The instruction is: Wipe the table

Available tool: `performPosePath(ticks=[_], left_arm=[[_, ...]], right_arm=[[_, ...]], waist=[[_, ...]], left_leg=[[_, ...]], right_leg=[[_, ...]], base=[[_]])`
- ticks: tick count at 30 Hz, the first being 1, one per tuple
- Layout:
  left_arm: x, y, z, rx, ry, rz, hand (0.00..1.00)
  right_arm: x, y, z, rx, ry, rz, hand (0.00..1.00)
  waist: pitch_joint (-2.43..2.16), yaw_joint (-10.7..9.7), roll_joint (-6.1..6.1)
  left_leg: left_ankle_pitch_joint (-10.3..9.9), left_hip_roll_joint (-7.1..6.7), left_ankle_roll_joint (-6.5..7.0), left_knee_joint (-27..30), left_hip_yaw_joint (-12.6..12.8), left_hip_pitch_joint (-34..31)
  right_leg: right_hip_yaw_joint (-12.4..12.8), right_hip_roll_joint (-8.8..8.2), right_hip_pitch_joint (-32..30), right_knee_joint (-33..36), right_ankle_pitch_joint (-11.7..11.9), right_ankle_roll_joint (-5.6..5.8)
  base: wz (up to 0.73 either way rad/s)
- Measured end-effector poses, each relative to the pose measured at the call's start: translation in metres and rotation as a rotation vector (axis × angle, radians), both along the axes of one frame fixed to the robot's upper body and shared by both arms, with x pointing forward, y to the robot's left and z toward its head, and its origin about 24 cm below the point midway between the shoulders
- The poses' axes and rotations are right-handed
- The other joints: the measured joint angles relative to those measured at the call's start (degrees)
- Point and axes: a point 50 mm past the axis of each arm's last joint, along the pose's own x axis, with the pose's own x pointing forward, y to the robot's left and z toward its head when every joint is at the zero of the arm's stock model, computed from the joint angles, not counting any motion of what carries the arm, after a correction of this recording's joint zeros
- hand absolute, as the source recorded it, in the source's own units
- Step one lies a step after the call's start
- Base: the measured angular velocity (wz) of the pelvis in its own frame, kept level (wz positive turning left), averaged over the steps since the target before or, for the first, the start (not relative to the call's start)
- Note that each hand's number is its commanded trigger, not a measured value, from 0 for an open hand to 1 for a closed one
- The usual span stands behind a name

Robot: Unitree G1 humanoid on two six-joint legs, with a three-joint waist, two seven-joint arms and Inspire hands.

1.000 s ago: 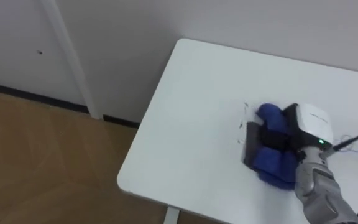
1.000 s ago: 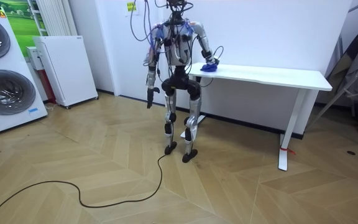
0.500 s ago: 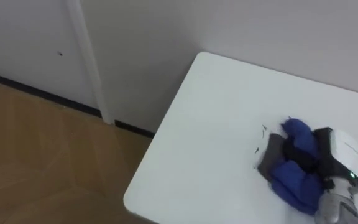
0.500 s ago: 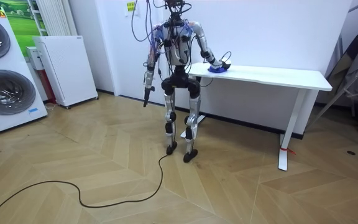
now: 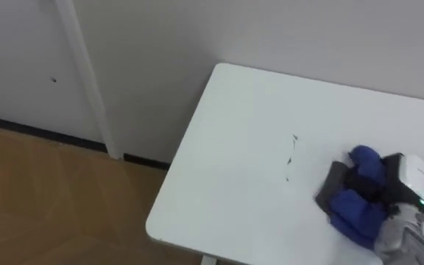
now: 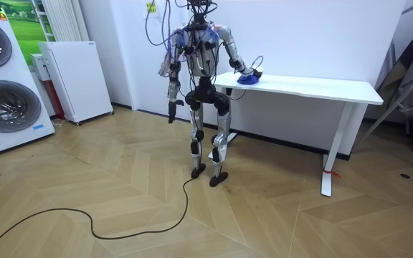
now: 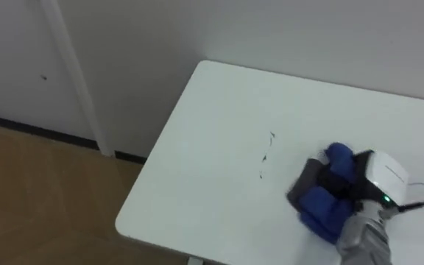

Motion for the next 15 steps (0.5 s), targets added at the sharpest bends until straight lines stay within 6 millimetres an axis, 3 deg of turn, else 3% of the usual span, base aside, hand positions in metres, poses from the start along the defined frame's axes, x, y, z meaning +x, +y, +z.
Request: performPosePath(ticks=[1, 4, 6, 8, 11, 15], left_arm=[[0.005, -0.002, -0.001, -0.012, -0.003, -0.017, 0.0], [0.012, -0.011, -0.004, -0.039, -0.013, -0.02, 0.0], [0.012, -0.017, -0.005, -0.06, -0.015, -0.007, 0.0], [0.007, -0.018, -0.005, -0.069, -0.005, 0.013, 0.0], [-0.008, -0.014, -0.003, -0.059, 0.031, 0.027, 0.0], [-0.018, -0.003, 0.0, -0.027, 0.044, 0.063, 0.0]], right_arm=[[0.012, 0.021, 0.007, -0.009, 0.0, 0.106, 1.0], [0.027, 0.071, 0.012, 0.068, 0.004, 0.262, 1.0], [0.034, 0.079, 0.017, 0.081, 0.0, 0.3, 1.0], [0.038, 0.079, 0.021, 0.085, -0.005, 0.304, 1.0], [0.033, 0.065, 0.017, 0.096, -0.012, 0.27, 1.0], [0.004, 0.034, -0.006, 0.19, -0.031, 0.118, 1.0]], waist=[[0.47, 0.5, -0.03], [0.72, 1.8, -0.49], [0.9, 3.2, -0.34], [0.86, 3.3, -0.43], [0.77, 1.2, -0.92], [0.66, -1.9, -1.38]], left_leg=[[0.1, 0.07, -0.09, 0.0, -0.8, -0.1], [0.4, 0.17, -0.56, -0.1, -2.3, -1.1], [0.6, 0.35, -0.59, -0.1, -2.4, -1.4], [0.6, 0.33, -0.57, 0.0, -2.6, -1.8], [0.8, -0.22, -0.37, 0.3, -3.2, -1.6], [0.7, -0.47, 0.14, -0.1, -0.5, -0.6]], right_leg=[[0.4, 0.52, -0.2, -0.1, 0.2, -0.3], [0.0, 0.91, -1.0, -0.2, 0.1, -0.52], [-0.5, 0.81, -1.1, -0.2, 0.0, -0.62], [-1.0, 0.64, -1.1, -0.3, 0.0, -0.63], [-1.3, 0.12, -0.5, -0.3, -0.1, -0.47], [0.0, -0.8, 1.3, -0.3, -0.3, -0.08]], base=[[-0.28], [0.12], [0.22], [0.35], [0.56], [0.38]])
